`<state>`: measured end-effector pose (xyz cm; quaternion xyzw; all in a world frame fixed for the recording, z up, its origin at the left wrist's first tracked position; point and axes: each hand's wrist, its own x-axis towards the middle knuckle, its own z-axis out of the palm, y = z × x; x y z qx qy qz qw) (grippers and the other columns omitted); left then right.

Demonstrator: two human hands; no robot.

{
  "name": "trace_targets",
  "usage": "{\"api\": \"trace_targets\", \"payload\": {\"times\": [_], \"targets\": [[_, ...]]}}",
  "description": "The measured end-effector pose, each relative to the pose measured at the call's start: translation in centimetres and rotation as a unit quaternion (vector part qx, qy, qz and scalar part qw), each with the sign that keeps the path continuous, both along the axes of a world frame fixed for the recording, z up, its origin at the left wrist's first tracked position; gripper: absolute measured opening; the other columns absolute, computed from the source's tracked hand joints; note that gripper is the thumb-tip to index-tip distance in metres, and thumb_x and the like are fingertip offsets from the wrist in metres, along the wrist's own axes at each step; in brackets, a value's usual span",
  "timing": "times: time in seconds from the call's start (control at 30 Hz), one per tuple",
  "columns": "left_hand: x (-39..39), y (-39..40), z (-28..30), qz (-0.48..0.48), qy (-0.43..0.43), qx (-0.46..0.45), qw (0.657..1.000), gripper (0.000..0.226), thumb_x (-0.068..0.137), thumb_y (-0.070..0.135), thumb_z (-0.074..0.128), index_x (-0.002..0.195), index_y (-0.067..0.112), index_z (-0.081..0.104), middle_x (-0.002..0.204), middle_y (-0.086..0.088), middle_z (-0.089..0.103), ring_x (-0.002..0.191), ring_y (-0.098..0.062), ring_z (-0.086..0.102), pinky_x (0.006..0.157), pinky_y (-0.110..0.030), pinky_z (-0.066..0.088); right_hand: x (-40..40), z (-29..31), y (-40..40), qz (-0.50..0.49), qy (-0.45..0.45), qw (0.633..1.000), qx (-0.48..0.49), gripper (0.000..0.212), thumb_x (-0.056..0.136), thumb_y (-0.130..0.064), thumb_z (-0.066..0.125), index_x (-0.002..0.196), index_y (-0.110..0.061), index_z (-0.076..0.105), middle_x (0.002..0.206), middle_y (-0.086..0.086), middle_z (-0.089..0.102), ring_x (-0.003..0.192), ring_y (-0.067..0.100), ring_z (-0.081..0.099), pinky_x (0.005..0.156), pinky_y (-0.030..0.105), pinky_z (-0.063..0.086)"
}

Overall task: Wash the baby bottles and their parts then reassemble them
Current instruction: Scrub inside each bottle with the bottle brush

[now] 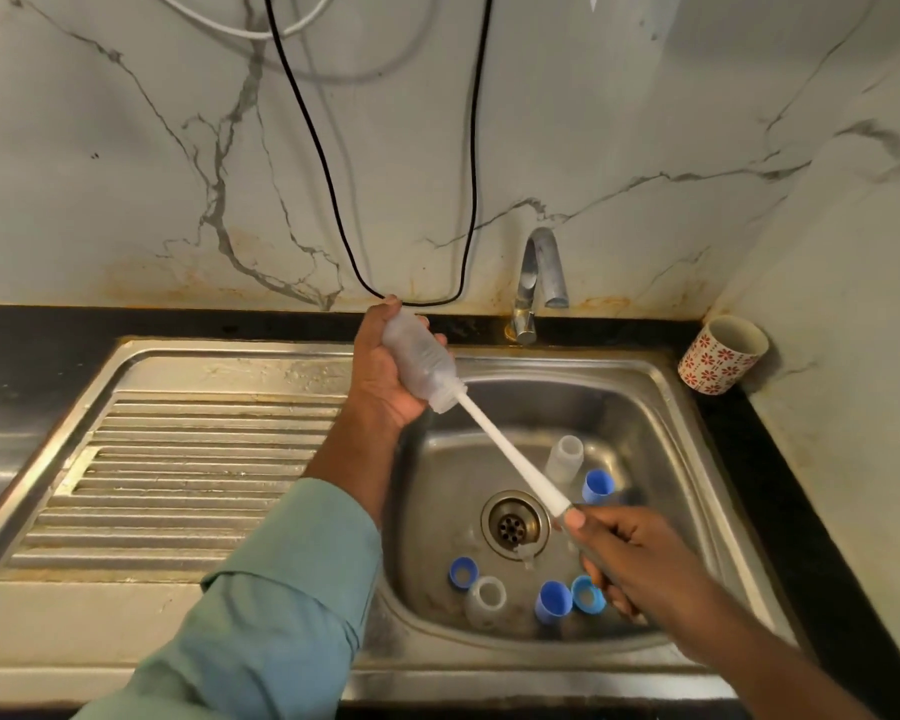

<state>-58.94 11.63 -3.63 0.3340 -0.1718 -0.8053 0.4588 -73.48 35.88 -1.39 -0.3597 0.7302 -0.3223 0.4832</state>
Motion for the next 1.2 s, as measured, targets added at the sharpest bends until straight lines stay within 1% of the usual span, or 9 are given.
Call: {"api": "trace_targets", "payload": {"times": [0.23,0.33,0.43,0.57,0.7,0.77,0.87,1.0,1.2], "targets": [[0.5,-0.3,-0.8,0.076,0.045,0.060,0.994,0.028,0.088,0.040,0.060,0.080,0.014,0.053,0.070,-0.002,0.047,0.064,-0.017,0.050,0.065,-0.028,0.047,-2.5,1.5,0.1,0.057,-0.030,0.998,0.013,0.024,0.094,-0.033,0.057,0.093,-0.015,0.074,0.058,0.007,0.054,0.043,0.012,0.040,0.040,0.022,0.034],[1.1,-0.7,-1.3,0.106,0.011,0.104,0.989,0.043,0.079,0.042,0.073,0.106,0.014,0.056,0.080,-0.006,0.050,0.071,-0.021,0.054,0.062,-0.032,0.053,-3.0,-0.4,0.1,0.050,0.163,0.985,-0.033,0.012,0.093,-0.038,0.059,0.094,-0.034,0.070,0.064,-0.002,0.058,0.050,0.002,0.048,0.049,0.018,0.041],[1.7,-0.7,-1.6,0.116,-0.036,0.121,0.985,0.074,0.070,0.038,0.082,0.133,0.014,0.051,0.094,-0.010,0.054,0.077,-0.026,0.060,0.056,-0.039,0.056,-5.1,-1.9,0.4,0.128,0.496,0.848,-0.133,0.022,0.092,-0.039,0.060,0.114,-0.040,0.065,0.078,-0.015,0.057,0.055,0.005,0.053,0.048,0.025,0.048],[1.3,-1.0,-1.4,0.130,-0.076,0.144,0.978,0.060,0.073,0.033,0.081,0.124,0.016,0.055,0.103,-0.011,0.059,0.086,-0.030,0.063,0.054,-0.043,0.057,-7.0,-1.9,-0.3,0.103,0.624,0.711,-0.307,0.026,0.079,-0.017,0.079,0.104,-0.013,0.074,0.079,0.003,0.064,0.051,0.021,0.057,0.041,0.034,0.050],[0.8,-1.0,-1.1,0.083,-0.040,0.134,0.987,0.042,0.080,0.033,0.070,0.114,0.015,0.052,0.086,-0.008,0.050,0.071,-0.024,0.056,0.057,-0.037,0.056,-5.5,-0.5,-1.0,0.079,0.194,0.977,-0.048,0.025,0.085,-0.041,0.066,0.090,-0.018,0.074,0.071,-0.005,0.064,0.053,0.008,0.056,0.050,0.020,0.045],[0.7,-1.0,-0.9,0.079,-0.016,0.135,0.988,0.036,0.082,0.032,0.066,0.108,0.015,0.049,0.081,-0.007,0.048,0.069,-0.023,0.054,0.052,-0.034,0.055,-5.2,-0.8,-0.9,0.040,-0.096,0.993,0.059,0.038,0.088,-0.042,0.058,0.089,-0.008,0.075,0.068,0.007,0.063,0.051,0.017,0.049,0.046,0.023,0.043],[0.9,-1.1,-1.2,0.106,0.001,0.146,0.984,0.037,0.080,0.032,0.068,0.109,0.016,0.050,0.083,-0.007,0.050,0.072,-0.024,0.057,0.054,-0.036,0.056,-5.0,-2.1,-0.8,0.053,0.040,0.998,-0.010,0.029,0.095,-0.037,0.055,0.086,-0.018,0.075,0.067,0.001,0.065,0.052,0.010,0.052,0.049,0.023,0.043],[1.0,-1.0,-1.4,0.153,0.011,0.160,0.975,0.038,0.082,0.032,0.067,0.113,0.016,0.053,0.095,-0.009,0.054,0.080,-0.026,0.060,0.054,-0.040,0.056,-5.8,-3.3,-1.3,0.117,0.596,0.748,-0.267,0.030,0.097,-0.039,0.053,0.099,-0.017,0.072,0.076,-0.003,0.067,0.063,0.015,0.060,0.055,0.029,0.050],[1.0,-0.1,-1.0,0.099,-0.032,0.156,0.982,0.040,0.080,0.030,0.065,0.116,0.018,0.053,0.099,-0.009,0.054,0.090,-0.028,0.060,0.081,-0.044,0.055,-7.9,-2.0,-2.3,0.012,0.670,0.671,-0.317,0.027,0.089,-0.028,0.058,0.101,-0.008,0.071,0.088,0.009,0.068,0.082,0.033,0.059,0.073,0.044,0.047]]}}
